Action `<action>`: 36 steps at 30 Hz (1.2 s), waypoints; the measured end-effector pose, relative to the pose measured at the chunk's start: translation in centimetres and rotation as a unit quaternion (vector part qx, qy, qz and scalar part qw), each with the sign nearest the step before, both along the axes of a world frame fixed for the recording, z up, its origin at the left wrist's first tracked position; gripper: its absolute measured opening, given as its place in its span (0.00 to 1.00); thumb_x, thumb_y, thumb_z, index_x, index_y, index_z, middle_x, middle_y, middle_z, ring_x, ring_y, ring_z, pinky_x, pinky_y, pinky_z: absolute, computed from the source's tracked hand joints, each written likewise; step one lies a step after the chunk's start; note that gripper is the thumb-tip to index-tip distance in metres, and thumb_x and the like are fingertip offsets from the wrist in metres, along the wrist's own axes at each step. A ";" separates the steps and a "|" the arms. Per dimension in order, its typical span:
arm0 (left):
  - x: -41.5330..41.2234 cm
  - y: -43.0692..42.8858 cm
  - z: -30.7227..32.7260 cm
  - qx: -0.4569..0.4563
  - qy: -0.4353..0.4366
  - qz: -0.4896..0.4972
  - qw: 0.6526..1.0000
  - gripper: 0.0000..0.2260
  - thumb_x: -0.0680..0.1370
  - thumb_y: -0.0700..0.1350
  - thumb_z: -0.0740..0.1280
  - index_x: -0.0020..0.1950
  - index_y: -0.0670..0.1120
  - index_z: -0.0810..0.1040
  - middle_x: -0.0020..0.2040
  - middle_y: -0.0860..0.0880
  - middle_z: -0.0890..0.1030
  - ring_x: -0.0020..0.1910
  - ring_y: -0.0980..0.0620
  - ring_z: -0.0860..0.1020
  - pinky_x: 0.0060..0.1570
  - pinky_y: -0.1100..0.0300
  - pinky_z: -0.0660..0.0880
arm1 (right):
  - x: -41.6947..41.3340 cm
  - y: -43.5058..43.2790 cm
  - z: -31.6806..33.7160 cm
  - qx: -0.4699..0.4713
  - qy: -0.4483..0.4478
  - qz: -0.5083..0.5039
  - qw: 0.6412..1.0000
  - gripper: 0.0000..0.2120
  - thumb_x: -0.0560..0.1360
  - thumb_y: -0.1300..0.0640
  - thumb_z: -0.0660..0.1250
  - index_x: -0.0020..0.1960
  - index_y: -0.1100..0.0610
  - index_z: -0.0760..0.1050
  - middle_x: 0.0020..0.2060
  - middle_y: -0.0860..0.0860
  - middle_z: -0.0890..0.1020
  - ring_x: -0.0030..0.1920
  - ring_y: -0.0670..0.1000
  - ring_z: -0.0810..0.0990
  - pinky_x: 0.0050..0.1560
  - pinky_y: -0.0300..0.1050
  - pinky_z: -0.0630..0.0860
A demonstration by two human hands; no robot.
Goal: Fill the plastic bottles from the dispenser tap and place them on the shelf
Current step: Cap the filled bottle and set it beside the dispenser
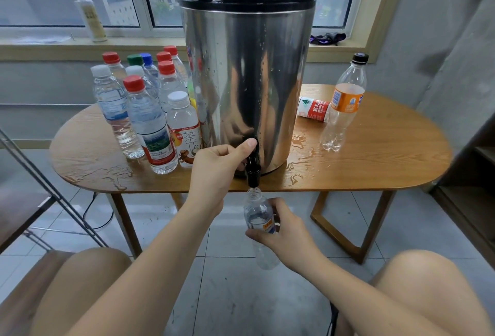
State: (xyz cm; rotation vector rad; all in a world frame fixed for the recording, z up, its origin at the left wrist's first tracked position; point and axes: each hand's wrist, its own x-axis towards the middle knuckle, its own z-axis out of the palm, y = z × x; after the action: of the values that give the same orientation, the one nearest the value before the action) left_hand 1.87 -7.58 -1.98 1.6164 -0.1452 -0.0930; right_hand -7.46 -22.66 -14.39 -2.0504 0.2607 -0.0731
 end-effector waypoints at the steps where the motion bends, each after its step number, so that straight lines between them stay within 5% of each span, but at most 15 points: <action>1: 0.0 0.1 0.0 0.002 -0.004 -0.002 1.000 0.23 0.77 0.58 0.79 0.27 0.50 0.78 0.30 0.51 0.80 0.27 0.62 0.72 0.43 0.59 0.69 | 0.0 0.0 -0.1 0.001 0.001 0.000 1.000 0.30 0.70 0.40 0.83 0.64 0.39 0.71 0.59 0.38 0.84 0.56 0.42 0.84 0.59 0.44 0.83; 18: 0.3 3.7 -3.3 0.054 -0.058 -0.060 0.995 0.17 0.83 0.59 0.71 0.45 0.47 0.86 0.39 0.45 0.85 0.39 0.55 0.80 0.45 0.58 0.75 | 0.1 0.2 -0.1 0.011 -0.006 0.000 1.000 0.27 0.70 0.40 0.83 0.62 0.40 0.72 0.55 0.39 0.84 0.53 0.40 0.84 0.56 0.45 0.84; 23: 0.6 5.0 -5.9 0.151 -0.046 -0.087 0.984 0.07 0.82 0.55 0.74 0.47 0.55 0.85 0.43 0.49 0.87 0.47 0.47 0.85 0.47 0.44 0.81 | 0.1 0.4 -0.2 0.008 -0.015 -0.002 1.000 0.27 0.69 0.40 0.83 0.62 0.40 0.73 0.54 0.40 0.84 0.52 0.42 0.84 0.56 0.48 0.83; 30: -0.5 4.5 -7.5 0.217 -0.002 -0.166 0.962 0.11 0.77 0.59 0.78 0.57 0.59 0.84 0.53 0.62 0.86 0.51 0.62 0.85 0.54 0.55 0.83 | 0.0 0.4 0.0 0.009 -0.012 0.002 1.000 0.26 0.71 0.43 0.83 0.62 0.40 0.72 0.54 0.39 0.85 0.52 0.38 0.84 0.55 0.45 0.84; 36: -0.7 4.1 -7.8 0.235 -0.006 -0.173 0.956 0.14 0.76 0.61 0.78 0.60 0.62 0.83 0.56 0.62 0.86 0.52 0.65 0.85 0.57 0.52 0.85 | 0.0 0.5 0.1 0.019 -0.013 0.003 1.000 0.26 0.72 0.44 0.83 0.63 0.40 0.72 0.55 0.40 0.85 0.53 0.37 0.83 0.55 0.42 0.83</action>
State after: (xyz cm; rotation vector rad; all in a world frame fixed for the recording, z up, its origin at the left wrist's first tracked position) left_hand 1.15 -3.46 -9.81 2.0519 -0.4431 -0.4146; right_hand -7.44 -22.17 -14.28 -2.0107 0.2377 -0.0915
